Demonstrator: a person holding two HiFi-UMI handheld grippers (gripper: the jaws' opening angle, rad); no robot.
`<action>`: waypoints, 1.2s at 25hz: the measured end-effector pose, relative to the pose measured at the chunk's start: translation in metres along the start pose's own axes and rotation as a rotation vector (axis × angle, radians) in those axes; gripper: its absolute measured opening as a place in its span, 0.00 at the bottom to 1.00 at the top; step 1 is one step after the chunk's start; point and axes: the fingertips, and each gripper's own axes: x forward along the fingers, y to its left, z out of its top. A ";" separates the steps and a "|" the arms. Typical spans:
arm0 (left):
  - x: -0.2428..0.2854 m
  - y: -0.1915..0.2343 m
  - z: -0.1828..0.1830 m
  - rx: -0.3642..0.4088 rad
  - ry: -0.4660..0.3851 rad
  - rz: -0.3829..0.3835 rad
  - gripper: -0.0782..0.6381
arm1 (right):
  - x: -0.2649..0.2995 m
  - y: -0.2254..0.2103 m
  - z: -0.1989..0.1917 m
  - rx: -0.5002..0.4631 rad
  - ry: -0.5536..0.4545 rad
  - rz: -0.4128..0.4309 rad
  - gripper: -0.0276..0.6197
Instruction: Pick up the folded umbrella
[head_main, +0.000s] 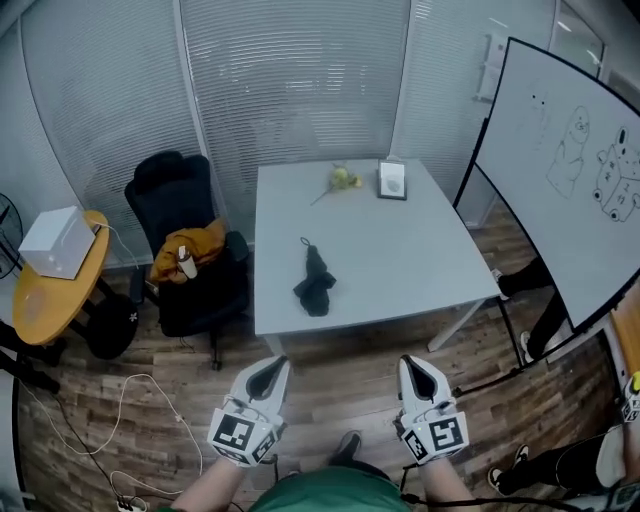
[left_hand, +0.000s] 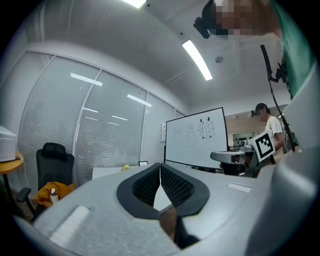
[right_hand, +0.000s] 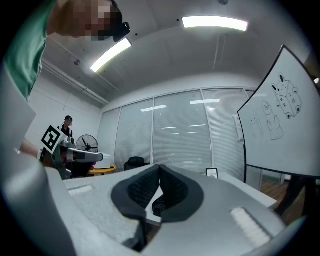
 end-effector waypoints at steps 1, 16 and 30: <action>0.010 -0.001 0.001 0.007 0.003 0.008 0.13 | 0.007 -0.010 0.000 0.002 -0.003 0.008 0.05; 0.123 -0.010 -0.008 0.038 0.048 0.100 0.13 | 0.059 -0.122 -0.015 0.054 0.015 0.085 0.05; 0.203 0.056 -0.039 0.008 0.111 0.076 0.13 | 0.114 -0.166 -0.029 0.047 0.060 0.013 0.05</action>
